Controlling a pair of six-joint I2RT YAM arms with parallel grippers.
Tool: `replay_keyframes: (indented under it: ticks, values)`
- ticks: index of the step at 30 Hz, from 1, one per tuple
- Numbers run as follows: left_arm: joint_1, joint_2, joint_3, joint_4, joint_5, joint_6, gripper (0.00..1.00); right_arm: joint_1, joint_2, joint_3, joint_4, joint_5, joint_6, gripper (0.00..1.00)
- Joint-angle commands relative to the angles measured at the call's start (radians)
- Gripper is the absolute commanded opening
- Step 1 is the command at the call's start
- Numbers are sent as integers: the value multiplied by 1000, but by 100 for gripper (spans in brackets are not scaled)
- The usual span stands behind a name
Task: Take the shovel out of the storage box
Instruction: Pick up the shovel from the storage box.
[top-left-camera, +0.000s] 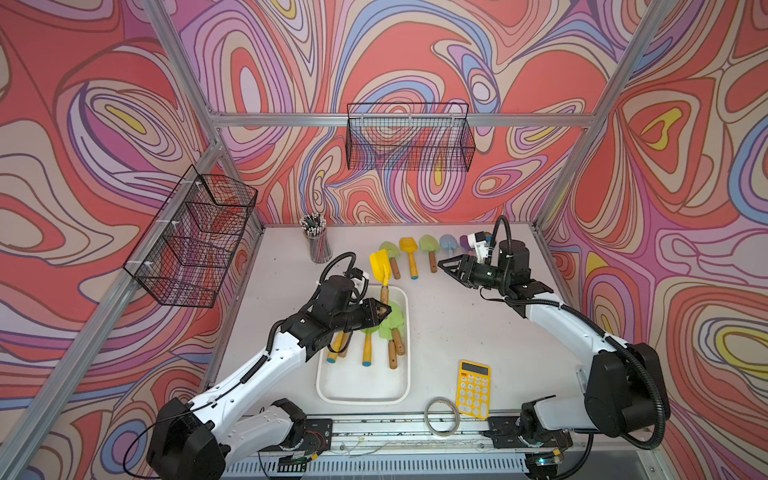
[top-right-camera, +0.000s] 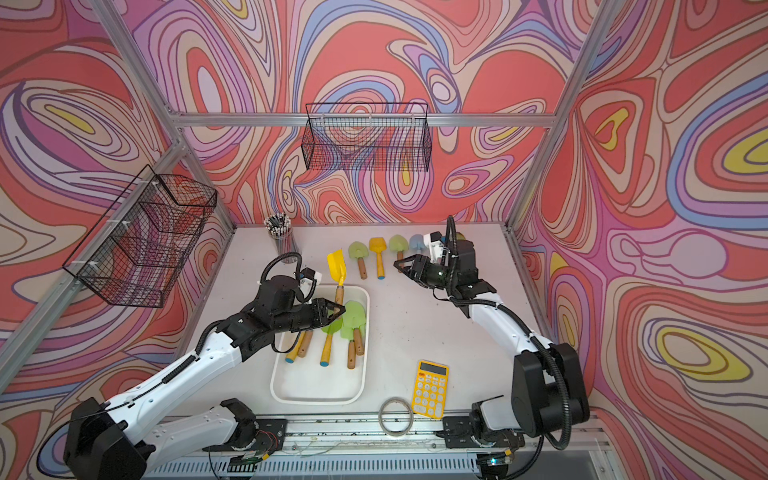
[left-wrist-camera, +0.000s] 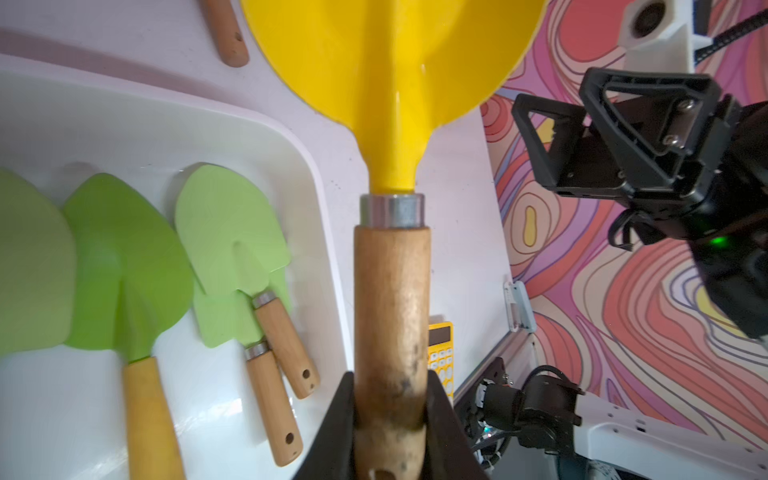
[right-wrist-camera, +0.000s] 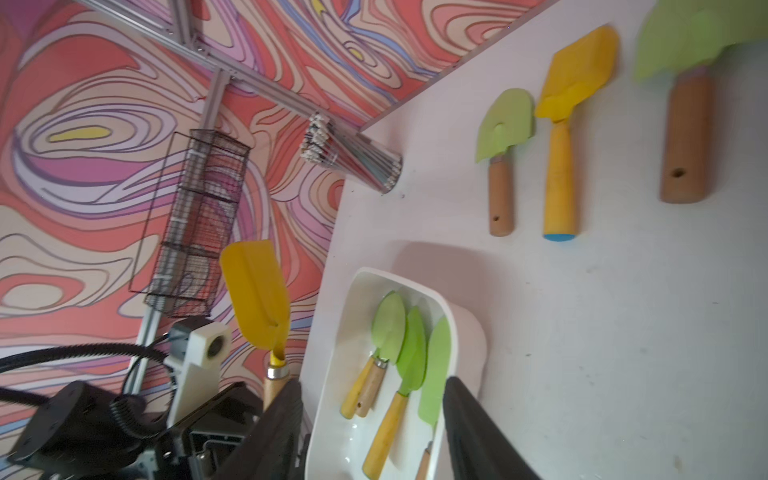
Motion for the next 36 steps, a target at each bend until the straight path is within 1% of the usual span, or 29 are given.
replay_keyframes:
  ticks: [1, 3, 6, 9, 12, 17, 19, 24, 27, 31, 36]
  values:
    - [7, -12, -36, 249, 105, -102, 0, 31, -13, -26, 296, -126, 175, 57]
    - [8, -4, -54, 334, 129, -145, 0, 54, 0, -38, 396, -150, 235, 58]
    - [8, 9, -68, 430, 154, -201, 0, 86, 17, -42, 492, -169, 289, 58]
    - [8, 19, -75, 507, 168, -240, 0, 118, 39, -44, 574, -175, 335, 58]
    - [9, 40, -73, 561, 200, -251, 0, 143, 69, -49, 662, -177, 384, 58]
    - [8, 67, -114, 739, 231, -326, 0, 189, 136, -64, 840, -170, 489, 58]
    - [8, 72, -109, 751, 241, -330, 0, 207, 153, -63, 884, -171, 509, 57]
    - [8, 65, -95, 722, 245, -302, 0, 243, 184, -48, 896, -176, 499, 56]
    - [8, 63, -97, 727, 248, -304, 0, 247, 203, -46, 927, -176, 520, 54]
    - [8, 65, -116, 759, 258, -321, 0, 247, 231, -42, 983, -167, 562, 47]
    - [7, 53, -127, 746, 258, -310, 0, 247, 275, -27, 1044, -162, 612, 40]
